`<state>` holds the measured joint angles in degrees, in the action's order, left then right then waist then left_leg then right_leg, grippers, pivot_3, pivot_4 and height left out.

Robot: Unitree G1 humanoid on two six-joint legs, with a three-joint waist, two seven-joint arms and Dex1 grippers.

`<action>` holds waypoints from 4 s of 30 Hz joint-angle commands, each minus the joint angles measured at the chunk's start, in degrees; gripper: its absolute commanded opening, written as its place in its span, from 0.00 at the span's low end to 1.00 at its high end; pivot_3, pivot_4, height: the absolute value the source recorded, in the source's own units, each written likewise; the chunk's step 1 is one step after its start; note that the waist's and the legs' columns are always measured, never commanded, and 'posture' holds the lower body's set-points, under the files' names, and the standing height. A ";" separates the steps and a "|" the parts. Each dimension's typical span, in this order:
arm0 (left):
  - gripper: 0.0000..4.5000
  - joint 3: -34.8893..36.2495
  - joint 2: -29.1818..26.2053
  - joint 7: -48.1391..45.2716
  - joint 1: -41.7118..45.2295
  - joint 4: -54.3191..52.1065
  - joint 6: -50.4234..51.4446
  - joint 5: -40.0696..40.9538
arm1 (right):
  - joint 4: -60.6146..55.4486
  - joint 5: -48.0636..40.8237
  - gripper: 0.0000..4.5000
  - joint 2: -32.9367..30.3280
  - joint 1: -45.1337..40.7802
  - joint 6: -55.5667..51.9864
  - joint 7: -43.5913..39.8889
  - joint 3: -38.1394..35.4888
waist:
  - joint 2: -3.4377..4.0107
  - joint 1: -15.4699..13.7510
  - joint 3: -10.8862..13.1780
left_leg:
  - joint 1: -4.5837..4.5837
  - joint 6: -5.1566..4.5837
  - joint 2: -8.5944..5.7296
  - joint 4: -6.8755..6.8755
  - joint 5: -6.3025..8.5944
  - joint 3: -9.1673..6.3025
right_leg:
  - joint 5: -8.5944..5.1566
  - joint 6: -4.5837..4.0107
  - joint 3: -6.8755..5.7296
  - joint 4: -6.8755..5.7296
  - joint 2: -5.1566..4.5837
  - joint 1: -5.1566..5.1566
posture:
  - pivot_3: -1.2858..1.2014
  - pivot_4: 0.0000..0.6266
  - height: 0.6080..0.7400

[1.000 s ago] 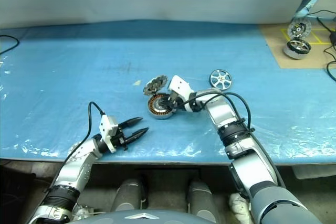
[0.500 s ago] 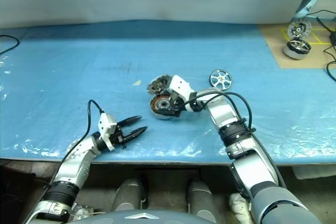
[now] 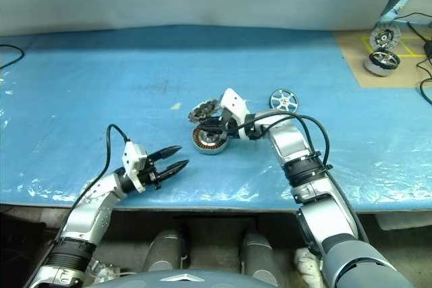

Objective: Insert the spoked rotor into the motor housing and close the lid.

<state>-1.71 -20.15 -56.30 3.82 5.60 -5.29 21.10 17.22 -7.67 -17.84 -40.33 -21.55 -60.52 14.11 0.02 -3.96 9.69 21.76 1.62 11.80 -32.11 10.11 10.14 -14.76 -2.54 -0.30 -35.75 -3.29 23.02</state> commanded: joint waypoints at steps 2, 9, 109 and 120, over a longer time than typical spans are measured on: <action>0.56 -0.11 -0.26 2.02 0.34 -5.13 2.79 0.57 | 0.49 1.14 0.00 0.34 -0.34 0.73 1.90 0.63 | 0.00 0.02 0.00 | 0.00 0.00 0.00 0.00 0.00 0.00 | 0.00 0.00 0.00 0.00 0.00 0.00 | 0.52 0.24 1.00; 0.56 -0.40 -0.22 2.79 1.84 -5.71 5.03 0.48 | 3.15 2.37 0.00 1.40 -0.38 2.12 3.48 1.45 | 0.00 0.04 0.00 | 0.01 0.01 -0.01 -0.01 0.00 0.00 | 0.00 0.00 0.00 0.00 0.00 0.00 | 0.52 0.24 1.00; 0.56 -1.76 0.38 2.66 3.03 -8.81 9.22 0.73 | -10.74 -10.15 0.00 -2.81 3.27 -12.90 2.99 -6.39 | -0.14 -0.04 -0.17 | 0.25 0.02 0.02 0.03 -0.01 -0.01 | 0.13 0.19 -0.23 0.04 0.01 0.08 | 0.52 0.24 1.00; 0.56 -1.46 1.37 2.03 3.70 -2.42 4.99 0.11 | -9.59 0.43 0.00 -11.12 2.51 -11.03 13.06 -5.42 | -0.15 0.03 -0.16 | 0.20 0.03 -0.01 -0.06 -0.01 0.00 | 0.14 0.21 -0.18 0.04 0.02 0.02 | 0.52 0.24 1.00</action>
<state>-3.91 -18.90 -53.60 6.86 2.59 1.59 21.16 10.49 -8.55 -28.20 -36.87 -33.12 -48.71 8.61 -0.13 -3.92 9.53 21.96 1.64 11.79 -32.17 10.09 10.13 -14.62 -2.33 -0.47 -35.71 -3.27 23.04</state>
